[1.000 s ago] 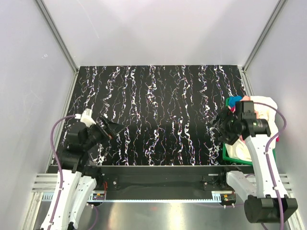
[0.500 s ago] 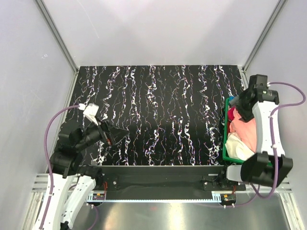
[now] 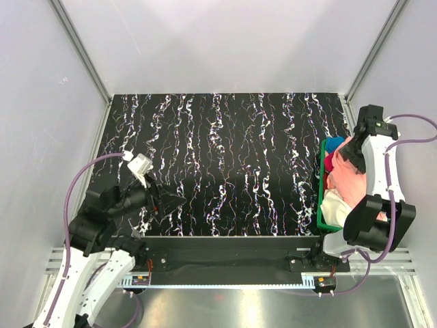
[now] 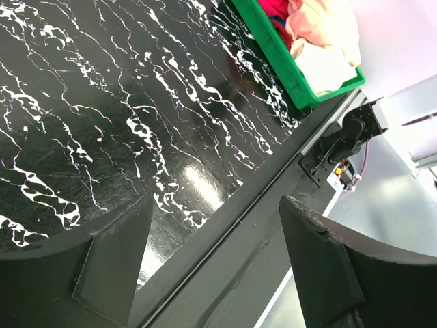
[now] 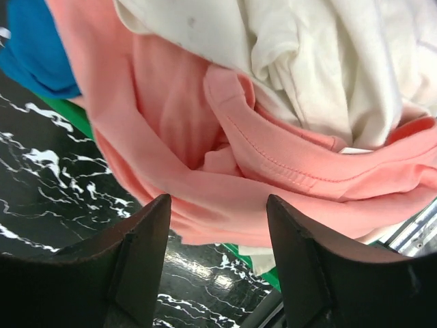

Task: Fold and stack the t-shirts
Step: Grab the tshirt from the pile, then move the tshirt to the center of the board, then flatten the tshirt out

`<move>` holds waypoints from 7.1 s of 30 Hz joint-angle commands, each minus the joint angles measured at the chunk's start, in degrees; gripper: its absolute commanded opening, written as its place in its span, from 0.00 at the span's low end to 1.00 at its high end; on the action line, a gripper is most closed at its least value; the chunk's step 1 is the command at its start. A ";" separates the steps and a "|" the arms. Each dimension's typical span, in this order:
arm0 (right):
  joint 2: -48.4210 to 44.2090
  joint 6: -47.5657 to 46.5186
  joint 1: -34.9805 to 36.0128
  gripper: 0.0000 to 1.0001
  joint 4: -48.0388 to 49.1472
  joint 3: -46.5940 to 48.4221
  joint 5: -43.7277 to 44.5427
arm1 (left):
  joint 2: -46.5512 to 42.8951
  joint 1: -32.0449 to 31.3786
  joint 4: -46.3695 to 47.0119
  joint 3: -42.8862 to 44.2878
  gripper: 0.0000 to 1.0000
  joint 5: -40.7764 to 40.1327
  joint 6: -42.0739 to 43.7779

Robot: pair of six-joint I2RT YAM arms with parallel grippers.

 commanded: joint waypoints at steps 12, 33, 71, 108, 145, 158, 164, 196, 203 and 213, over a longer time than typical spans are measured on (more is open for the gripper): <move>-1.31 -1.15 -0.16 0.00 4.10 -3.36 4.64 | 0.77 -2.05 -0.97 2.98 0.82 -2.29 2.77; -4.54 -17.12 -0.16 0.00 5.73 57.61 1.83 | 4.89 -3.10 -0.18 11.15 0.81 -1.94 -1.88; -0.89 -4.04 34.56 0.69 24.39 -13.37 -47.73 | 50.83 -14.79 4.13 21.07 0.83 -25.21 -12.70; 39.82 -0.53 31.74 0.61 33.54 10.80 -54.77 | 87.07 -28.41 3.34 34.79 0.70 -47.29 -21.48; 8.21 -5.71 39.73 0.00 20.89 9.84 -40.09 | 40.16 -27.63 4.38 22.58 0.66 -40.98 -8.13; -7.46 -8.17 51.96 0.00 14.12 43.64 -26.03 | 23.09 -15.50 -3.86 30.49 0.73 -44.74 -5.84; -1.76 -12.31 51.87 0.00 14.55 63.70 -27.51 | 22.30 -14.53 -5.18 34.17 0.84 -42.20 -4.00; 46.12 2.47 52.93 0.36 32.23 68.51 -65.06 | 16.76 -14.44 -18.37 40.61 0.91 -49.24 -4.61; 39.69 -9.23 51.87 0.66 15.25 50.51 -55.57 | 22.11 -14.35 -20.48 36.56 0.92 -49.66 -6.80; 6.36 -0.56 50.64 0.65 14.55 -5.83 -37.64 | 35.21 -9.00 -9.24 21.82 0.70 -35.63 -9.00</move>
